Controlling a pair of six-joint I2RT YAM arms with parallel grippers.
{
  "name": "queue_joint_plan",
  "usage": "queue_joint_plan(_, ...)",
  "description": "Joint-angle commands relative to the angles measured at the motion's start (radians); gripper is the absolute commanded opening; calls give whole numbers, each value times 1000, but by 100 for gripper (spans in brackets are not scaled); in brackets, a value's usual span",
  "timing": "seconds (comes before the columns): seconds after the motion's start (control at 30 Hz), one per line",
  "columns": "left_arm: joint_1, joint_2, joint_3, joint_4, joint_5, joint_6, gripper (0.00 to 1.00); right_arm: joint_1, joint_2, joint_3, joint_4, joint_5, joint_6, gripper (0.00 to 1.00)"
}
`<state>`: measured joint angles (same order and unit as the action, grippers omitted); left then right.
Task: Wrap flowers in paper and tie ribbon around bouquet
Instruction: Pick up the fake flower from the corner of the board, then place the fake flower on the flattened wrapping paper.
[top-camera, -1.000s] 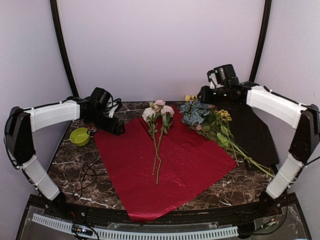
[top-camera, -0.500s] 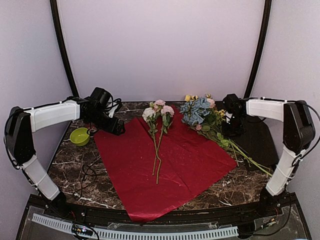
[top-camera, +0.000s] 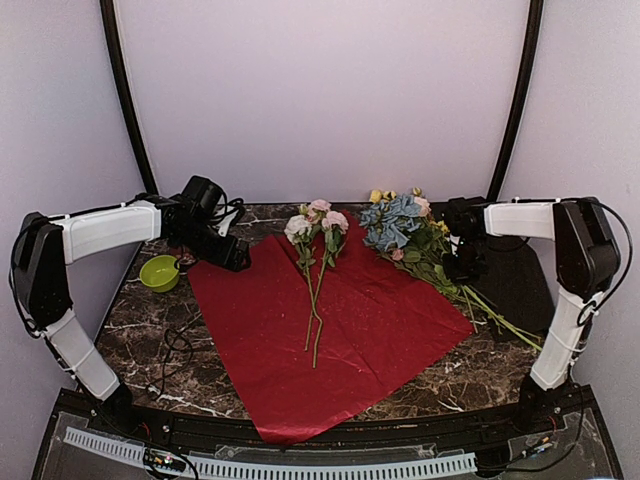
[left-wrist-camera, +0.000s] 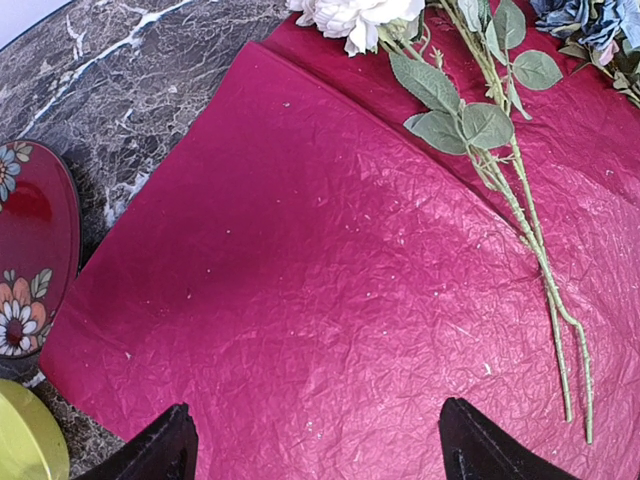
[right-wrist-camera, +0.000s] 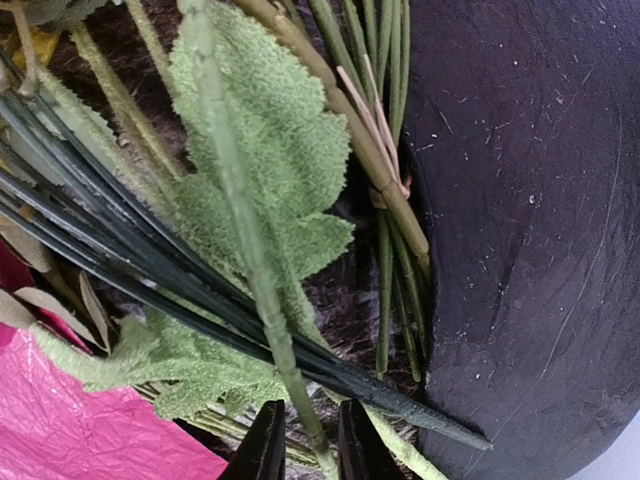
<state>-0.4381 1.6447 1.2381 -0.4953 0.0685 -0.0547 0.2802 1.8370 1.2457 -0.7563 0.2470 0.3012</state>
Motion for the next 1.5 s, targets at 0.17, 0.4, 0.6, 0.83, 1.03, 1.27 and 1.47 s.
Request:
queue_joint_plan(0.17, 4, 5, -2, -16, 8, 15, 86, -7, 31, 8, -2, 47, -42, 7)
queue_joint_plan(0.4, 3, 3, -3, -16, 6, 16, 86, -7, -19, 42, -54, 158, -61, 0)
queue_joint_plan(0.6, 3, 4, -3, -14, 8, 16, 86, -6, -154, 57, -46, 260, -59, 0)
queue_joint_plan(0.83, 3, 3, -3, -15, 8, 16, 86, -6, -321, 37, 56, 344, -25, 0)
queue_joint_plan(1.03, 3, 1, -2, -12, 9, 16, 86, 3, -482, -25, 274, -40, 15, 0)
queue_joint_plan(1.27, 3, 4, -2, -11, 10, 13, 86, 306, -399, -24, 584, -373, 256, 0)
queue_joint_plan(1.47, 4, -2, -4, -13, 6, 14, 86, 480, -125, 17, 810, -466, 479, 0)
